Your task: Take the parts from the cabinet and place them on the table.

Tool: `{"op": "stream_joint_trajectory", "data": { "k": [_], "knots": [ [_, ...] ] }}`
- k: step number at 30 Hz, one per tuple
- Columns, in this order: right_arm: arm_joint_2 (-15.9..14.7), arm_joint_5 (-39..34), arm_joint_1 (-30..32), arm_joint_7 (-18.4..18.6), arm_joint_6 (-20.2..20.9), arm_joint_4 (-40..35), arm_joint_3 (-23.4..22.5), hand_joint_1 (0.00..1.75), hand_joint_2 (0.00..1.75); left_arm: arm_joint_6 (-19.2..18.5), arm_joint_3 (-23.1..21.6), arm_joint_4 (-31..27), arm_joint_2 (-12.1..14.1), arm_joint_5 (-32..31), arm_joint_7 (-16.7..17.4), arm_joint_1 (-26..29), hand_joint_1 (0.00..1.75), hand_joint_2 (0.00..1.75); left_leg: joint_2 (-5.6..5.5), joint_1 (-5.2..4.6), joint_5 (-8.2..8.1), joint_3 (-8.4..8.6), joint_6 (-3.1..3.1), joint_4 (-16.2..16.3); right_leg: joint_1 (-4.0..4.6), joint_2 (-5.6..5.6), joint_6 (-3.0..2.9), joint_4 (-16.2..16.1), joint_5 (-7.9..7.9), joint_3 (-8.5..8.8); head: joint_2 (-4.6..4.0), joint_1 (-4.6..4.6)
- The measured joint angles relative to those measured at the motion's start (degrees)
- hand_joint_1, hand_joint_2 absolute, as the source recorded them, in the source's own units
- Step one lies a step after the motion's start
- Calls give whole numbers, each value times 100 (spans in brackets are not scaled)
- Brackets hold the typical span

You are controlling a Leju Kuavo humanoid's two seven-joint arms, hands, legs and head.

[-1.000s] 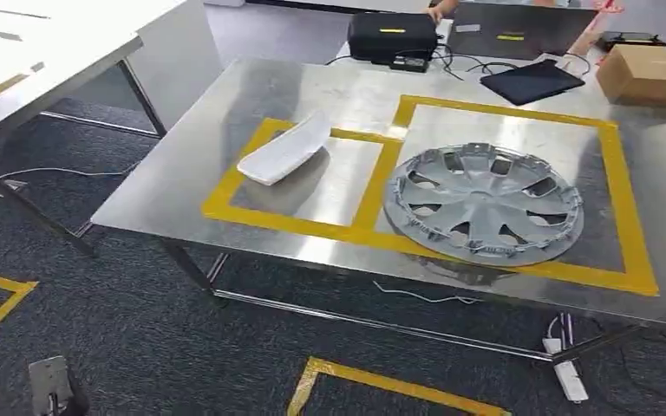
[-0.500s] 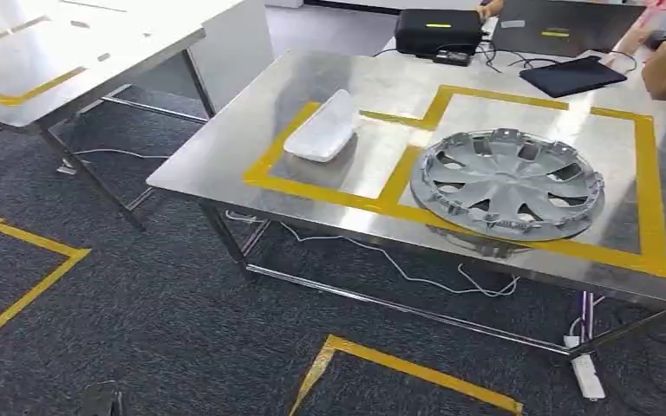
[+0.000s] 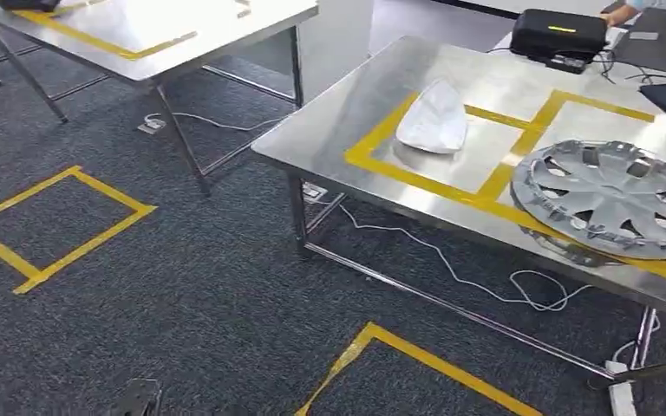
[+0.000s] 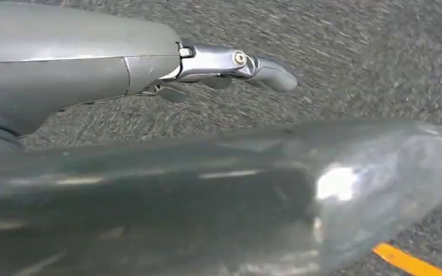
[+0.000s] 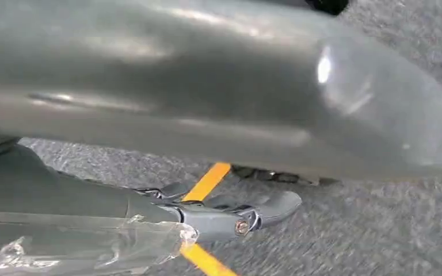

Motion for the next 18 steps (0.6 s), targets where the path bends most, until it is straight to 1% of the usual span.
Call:
{"op": "stream_joint_trajectory", "data": {
  "k": [1,2,3,4,5,6,7,8,9,11,12,13,14,15,16,17,18],
  "knots": [
    [-7,2,6,2,-9,11,4,0,0,0,-17,0,-5,-20,11,-6,0,0,-75,-32,24,-32,34,4,18,44,-16,460,-174,-198,0,24],
    [-15,4,10,9,-15,24,18,0,0,-2,-41,9,-11,-31,46,0,0,0,-144,-67,43,-55,55,5,42,63,-45,756,-254,-327,0,37],
    [-20,11,10,9,-20,33,24,0,0,0,-50,18,-15,-44,70,11,0,0,-211,-93,66,-66,67,5,68,70,-80,759,-191,-318,0,39],
    [-22,13,6,9,-22,37,26,0,0,0,-55,26,-20,-46,74,20,0,0,-294,-117,83,-73,72,6,99,82,-129,474,6,-164,0,37],
    [-24,17,4,9,-22,44,29,0,0,0,-59,31,-22,-46,74,21,0,0,-381,-136,101,-73,73,6,123,128,-187,-16,262,101,0,42],
    [-26,20,1,9,-22,50,31,0,0,0,-64,31,-24,-48,74,15,0,0,-462,-149,114,-73,74,6,143,224,-247,-552,501,390,0,44],
    [-31,22,-8,9,-22,57,31,0,0,0,-72,31,-31,-53,74,11,0,0,-525,-150,129,-76,66,6,151,442,-314,-968,561,596,0,50],
    [-50,22,-17,9,-24,59,33,0,0,0,-94,31,-35,-57,74,2,0,0,-565,-181,142,-116,43,32,115,587,-322,-1117,506,650,0,31],
    [-53,24,-28,7,-22,72,42,0,0,0,-107,31,-35,-61,74,-6,0,0,-626,-145,169,-166,3,40,139,533,-296,-1116,511,684,0,31],
    [-53,28,-23,9,-24,83,55,0,0,0,-131,42,-39,-61,74,16,0,0,-743,-104,231,-226,-77,29,164,429,-329,-1119,544,661,0,33],
    [-50,31,-20,9,-24,92,64,0,0,0,-140,50,-24,-61,77,21,0,0,-767,-130,231,-249,-98,42,116,352,-342,-1194,595,669,0,33],
    [-57,37,-25,9,-29,96,70,0,0,2,-144,52,-26,-61,77,33,0,0,-508,-132,142,-289,-110,124,102,281,-362,-1231,629,686,0,23],
    [-57,35,-23,7,-31,96,70,0,0,2,-146,55,-26,-61,79,24,0,0,-288,-126,-75,-422,-167,391,101,216,-385,-1247,643,679,0,-33],
    [-57,37,-11,7,-31,98,70,0,0,2,-149,55,-29,-61,79,-4,0,0,-181,-100,-329,-644,-218,834,101,124,-388,-1245,647,660,0,-52],
    [-57,37,2,7,-31,105,70,0,0,2,-153,57,-33,-61,79,-19,0,0,-136,-73,-550,-876,-261,1319,101,19,-388,-1244,647,645,0,-48],
    [-59,37,10,9,-31,107,70,0,0,2,-155,59,-39,-64,79,-18,0,0,-124,-46,-679,-1055,-299,1706,101,-77,-386,-1243,648,628,0,-46],
    [-61,37,10,9,-31,109,70,0,0,2,-158,61,-39,-64,79,-5,0,0,-115,-15,-658,-1095,-330,1810,96,-157,-381,-1242,651,621,0,-52]
  ]
}}
